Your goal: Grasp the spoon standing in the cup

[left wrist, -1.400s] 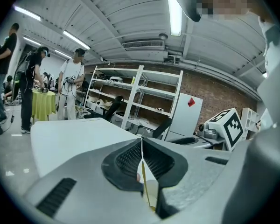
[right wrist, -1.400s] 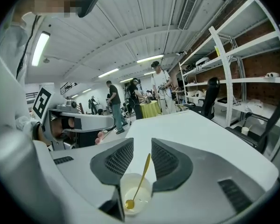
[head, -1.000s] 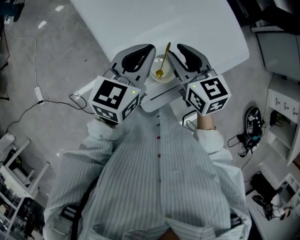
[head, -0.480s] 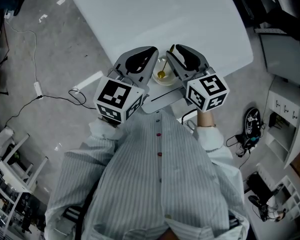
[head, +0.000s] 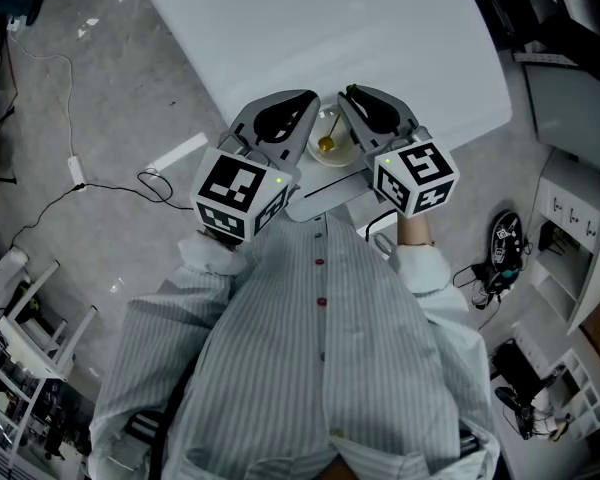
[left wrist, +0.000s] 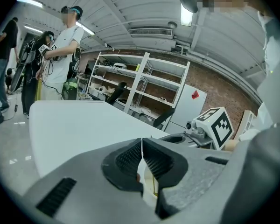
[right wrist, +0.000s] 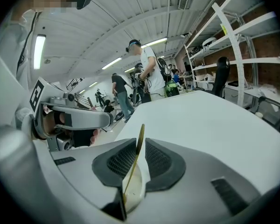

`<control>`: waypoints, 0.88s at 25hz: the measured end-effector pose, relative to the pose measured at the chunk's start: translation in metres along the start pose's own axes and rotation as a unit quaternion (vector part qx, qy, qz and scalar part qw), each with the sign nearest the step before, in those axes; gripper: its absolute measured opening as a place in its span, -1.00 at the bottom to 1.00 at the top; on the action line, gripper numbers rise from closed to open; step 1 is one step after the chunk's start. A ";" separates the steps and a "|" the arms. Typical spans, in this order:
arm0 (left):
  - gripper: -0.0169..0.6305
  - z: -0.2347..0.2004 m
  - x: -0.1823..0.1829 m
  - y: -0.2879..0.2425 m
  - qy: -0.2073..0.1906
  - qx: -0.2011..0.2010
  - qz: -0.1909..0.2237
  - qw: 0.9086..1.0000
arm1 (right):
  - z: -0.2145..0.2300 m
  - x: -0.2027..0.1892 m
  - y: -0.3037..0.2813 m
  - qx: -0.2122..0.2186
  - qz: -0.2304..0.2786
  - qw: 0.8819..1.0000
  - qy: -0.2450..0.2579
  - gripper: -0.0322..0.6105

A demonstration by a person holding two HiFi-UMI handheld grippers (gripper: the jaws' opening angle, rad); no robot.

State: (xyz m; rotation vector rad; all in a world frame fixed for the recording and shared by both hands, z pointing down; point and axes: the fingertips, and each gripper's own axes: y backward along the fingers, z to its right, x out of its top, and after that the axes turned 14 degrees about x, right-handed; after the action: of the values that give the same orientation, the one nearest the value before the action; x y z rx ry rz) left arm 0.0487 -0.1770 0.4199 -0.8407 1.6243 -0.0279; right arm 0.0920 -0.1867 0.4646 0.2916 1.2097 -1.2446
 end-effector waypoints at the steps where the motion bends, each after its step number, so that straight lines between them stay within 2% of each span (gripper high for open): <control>1: -0.91 0.001 0.000 0.000 -0.001 -0.001 -0.001 1.000 | 0.000 0.000 0.000 0.000 0.000 1.000 0.002 -0.73; 22: -0.91 0.004 0.008 0.013 -0.008 -0.006 0.010 1.000 | -0.018 0.013 0.011 0.005 0.027 1.000 0.000 -0.87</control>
State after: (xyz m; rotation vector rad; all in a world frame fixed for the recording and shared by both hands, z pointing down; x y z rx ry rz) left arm 0.0454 -0.1702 0.4062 -0.8329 1.6186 0.0029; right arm 0.0889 -0.1765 0.4422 0.3308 1.1888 -1.2043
